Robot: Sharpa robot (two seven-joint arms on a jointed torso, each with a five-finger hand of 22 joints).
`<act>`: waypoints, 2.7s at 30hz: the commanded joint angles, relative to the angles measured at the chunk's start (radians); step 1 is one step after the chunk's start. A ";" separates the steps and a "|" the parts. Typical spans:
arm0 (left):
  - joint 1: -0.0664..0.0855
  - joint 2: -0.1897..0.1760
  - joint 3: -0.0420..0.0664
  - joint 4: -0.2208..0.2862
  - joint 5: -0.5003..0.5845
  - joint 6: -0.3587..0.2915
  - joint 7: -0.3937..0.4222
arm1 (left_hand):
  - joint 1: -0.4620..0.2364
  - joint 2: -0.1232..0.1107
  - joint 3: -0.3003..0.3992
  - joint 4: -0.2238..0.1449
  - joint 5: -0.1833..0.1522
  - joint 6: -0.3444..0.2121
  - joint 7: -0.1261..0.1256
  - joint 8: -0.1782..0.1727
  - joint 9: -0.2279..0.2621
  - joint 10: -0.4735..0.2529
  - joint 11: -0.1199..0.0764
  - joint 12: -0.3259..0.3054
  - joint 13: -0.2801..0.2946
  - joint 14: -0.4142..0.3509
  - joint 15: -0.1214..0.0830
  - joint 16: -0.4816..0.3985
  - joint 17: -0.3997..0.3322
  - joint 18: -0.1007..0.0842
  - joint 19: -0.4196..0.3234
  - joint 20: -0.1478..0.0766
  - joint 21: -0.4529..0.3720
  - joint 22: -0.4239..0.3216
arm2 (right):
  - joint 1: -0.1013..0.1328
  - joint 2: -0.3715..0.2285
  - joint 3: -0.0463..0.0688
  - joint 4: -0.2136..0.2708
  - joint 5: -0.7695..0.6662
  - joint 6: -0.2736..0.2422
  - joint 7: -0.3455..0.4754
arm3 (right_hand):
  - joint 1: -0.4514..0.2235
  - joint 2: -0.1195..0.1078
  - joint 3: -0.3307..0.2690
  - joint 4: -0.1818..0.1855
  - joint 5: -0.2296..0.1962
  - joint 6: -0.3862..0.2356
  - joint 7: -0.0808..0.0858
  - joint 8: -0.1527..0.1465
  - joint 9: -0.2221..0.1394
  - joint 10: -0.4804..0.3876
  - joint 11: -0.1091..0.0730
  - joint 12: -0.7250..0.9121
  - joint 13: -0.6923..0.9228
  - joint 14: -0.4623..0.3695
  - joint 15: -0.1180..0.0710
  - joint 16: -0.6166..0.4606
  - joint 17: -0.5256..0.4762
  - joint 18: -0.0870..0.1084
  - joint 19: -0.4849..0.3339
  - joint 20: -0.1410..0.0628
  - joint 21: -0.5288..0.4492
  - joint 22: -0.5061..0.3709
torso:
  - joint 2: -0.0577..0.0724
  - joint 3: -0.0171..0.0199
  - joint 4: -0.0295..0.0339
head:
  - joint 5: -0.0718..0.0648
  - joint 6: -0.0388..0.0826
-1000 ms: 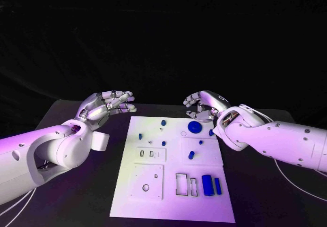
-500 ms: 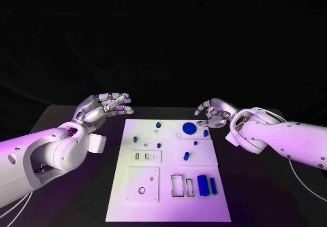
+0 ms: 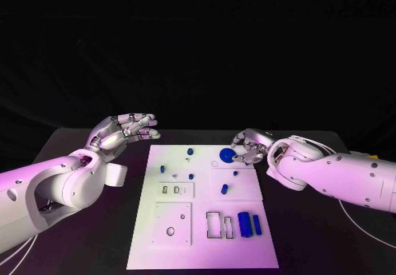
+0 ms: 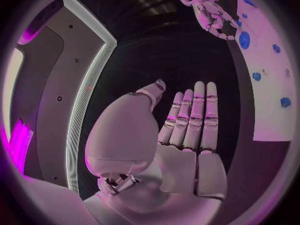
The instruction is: Assemble the parts on the task board
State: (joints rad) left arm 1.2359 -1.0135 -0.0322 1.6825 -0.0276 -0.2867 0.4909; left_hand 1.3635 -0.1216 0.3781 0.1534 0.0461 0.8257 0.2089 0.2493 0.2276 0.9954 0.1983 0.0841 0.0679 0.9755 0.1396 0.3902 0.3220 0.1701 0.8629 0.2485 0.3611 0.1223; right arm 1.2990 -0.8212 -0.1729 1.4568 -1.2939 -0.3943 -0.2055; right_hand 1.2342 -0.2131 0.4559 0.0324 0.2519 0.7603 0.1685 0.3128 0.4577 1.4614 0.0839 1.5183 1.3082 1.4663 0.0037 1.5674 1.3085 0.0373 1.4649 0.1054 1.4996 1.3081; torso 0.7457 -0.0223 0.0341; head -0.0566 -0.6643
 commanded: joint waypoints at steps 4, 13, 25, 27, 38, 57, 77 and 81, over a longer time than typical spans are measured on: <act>0.001 0.001 0.001 0.001 0.004 0.025 0.000 | 0.000 0.008 0.001 0.005 0.004 -0.005 0.052 -0.004 0.001 -0.004 0.000 -0.005 0.002 -0.009 0.000 0.006 0.001 0.012 -0.003 0.001 -0.004 -0.001 | -0.009 0.020 -0.001 -0.016 -0.076 -0.047 -0.076 | -0.002 0.011 0.002 0.011 0.016 -0.009 0.008 -0.010 -0.006 0.041 0.006 0.000 0.166 0.104 0.009 0.003 0.262 -0.017 0.070 0.006 0.015 0.177 | 0.002 0.0005 0.0009 | 0.006 -0.005; 0.001 0.000 0.000 0.001 0.004 0.026 -0.004 | 0.003 0.013 0.004 0.005 0.004 -0.005 0.051 -0.004 0.002 -0.004 -0.001 -0.005 0.002 -0.010 0.000 0.006 0.002 0.012 -0.003 0.001 -0.004 -0.002 | -0.012 0.030 -0.001 -0.028 -0.053 -0.049 -0.098 | 0.014 0.016 0.010 0.012 0.018 -0.048 0.007 -0.044 -0.027 -0.044 0.004 -0.073 0.052 0.104 0.007 0.003 0.262 -0.009 0.062 0.005 -0.002 0.148 | 0.002 0.0001 -0.0004 | 0.009 -0.012; 0.001 0.001 0.000 0.000 0.004 0.025 -0.009 | 0.006 0.018 0.007 0.005 0.004 -0.005 0.051 -0.004 0.002 -0.004 -0.001 -0.005 0.002 -0.011 0.000 0.007 0.003 0.013 -0.003 0.001 -0.004 -0.002 | -0.020 0.059 -0.001 -0.049 -0.001 -0.014 -0.078 | 0.001 0.013 0.007 0.032 0.013 -0.018 -0.010 -0.049 -0.036 -0.079 -0.011 -0.124 -0.006 0.104 -0.013 0.003 0.262 0.011 0.040 -0.014 -0.064 0.059 | 0.001 -0.0007 0.0008 | 0.014 -0.018; 0.001 0.001 0.000 0.000 0.004 0.024 -0.011 | 0.006 0.018 0.007 0.005 0.004 -0.005 0.051 -0.004 0.002 -0.004 -0.001 -0.005 0.002 -0.011 0.000 0.007 0.003 0.013 -0.003 0.001 -0.004 -0.002 | -0.020 0.061 -0.001 -0.052 0.008 -0.009 -0.075 | -0.003 0.011 0.005 0.036 0.012 0.004 -0.008 -0.044 -0.036 -0.056 -0.010 -0.103 0.024 0.104 -0.012 0.003 0.262 0.009 0.043 -0.016 -0.061 0.064 | 0.000 -0.0004 -0.0001 | 0.016 -0.019; 0.001 0.002 0.000 -0.001 0.004 0.022 -0.018 | 0.008 0.020 0.009 0.005 0.004 -0.005 0.051 -0.004 0.002 -0.004 -0.001 -0.005 0.002 -0.012 0.000 0.007 0.003 0.012 -0.004 0.001 -0.005 -0.003 | -0.021 0.070 -0.001 -0.059 0.035 0.004 -0.073 | -0.004 0.013 0.004 0.039 0.014 0.016 -0.002 -0.042 -0.036 -0.043 -0.005 -0.090 0.044 0.104 -0.007 0.003 0.262 0.007 0.047 -0.013 -0.058 0.070 | 0.000 0.0000 -0.0008 | 0.016 -0.024; 0.001 0.000 0.000 0.002 0.004 0.020 -0.026 | 0.010 0.021 0.010 0.005 0.004 -0.005 0.051 -0.004 0.002 -0.004 -0.001 -0.006 0.001 -0.013 0.000 0.007 0.004 0.012 -0.004 0.001 -0.005 -0.003 | -0.031 0.092 -0.001 -0.079 0.024 0.027 -0.070 | -0.001 0.020 0.009 0.041 0.012 0.013 0.003 -0.048 -0.040 -0.042 -0.001 -0.088 0.046 0.104 -0.004 0.003 0.262 0.007 0.047 -0.011 -0.058 0.070 | 0.001 -0.0001 -0.0018 | 0.024 -0.029; 0.001 -0.004 0.001 0.005 0.003 0.024 -0.037 | 0.011 0.023 0.011 0.005 0.004 -0.006 0.052 -0.005 0.003 -0.005 -0.001 -0.006 0.001 -0.014 0.000 0.007 0.004 0.012 -0.004 0.001 -0.005 -0.004 | -0.034 0.101 -0.001 -0.078 -0.059 -0.101 -0.085 | 0.028 0.067 0.068 0.019 -0.065 0.125 -0.024 0.009 -0.012 -0.022 -0.024 -0.072 0.077 0.104 -0.022 0.003 0.262 0.006 0.052 -0.025 -0.057 0.077 | -0.001 0.0007 -0.0031 | 0.023 -0.033; 0.001 -0.005 0.001 0.004 0.003 0.025 -0.039 | 0.011 0.023 0.011 0.005 0.004 -0.006 0.052 -0.005 0.003 -0.005 -0.001 -0.006 0.001 -0.014 0.000 0.007 0.004 0.012 -0.004 0.001 -0.005 -0.004 | -0.034 0.099 -0.001 -0.069 -0.075 -0.141 -0.089 | 0.021 0.063 0.065 0.021 -0.073 0.122 -0.024 0.008 -0.012 -0.019 -0.024 -0.070 0.080 0.104 -0.022 0.003 0.262 0.005 0.052 -0.026 -0.057 0.078 | -0.001 0.0006 -0.0033 | 0.023 -0.032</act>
State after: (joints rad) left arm 1.2358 -1.0190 -0.0323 1.6844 -0.0264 -0.2796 0.4520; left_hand 1.3757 -0.1094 0.3838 0.1589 0.0461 0.8257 0.2089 0.2493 0.2285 0.9954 0.1982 0.0841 0.0684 0.9682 0.1398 0.3940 0.3254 0.1701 0.8629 0.2485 0.3611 0.1197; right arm 1.2649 -0.7217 -0.1739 1.3831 -1.3271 -0.4750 -0.2812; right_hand 1.2658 -0.1495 0.5213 0.0485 0.1831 0.8650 0.1643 0.2946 0.4202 1.4383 0.0644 1.4449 1.3076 1.4648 -0.0096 1.5666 1.3076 0.0379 1.4679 0.0875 1.4375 1.3081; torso 0.7449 -0.0214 0.0310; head -0.0336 -0.6976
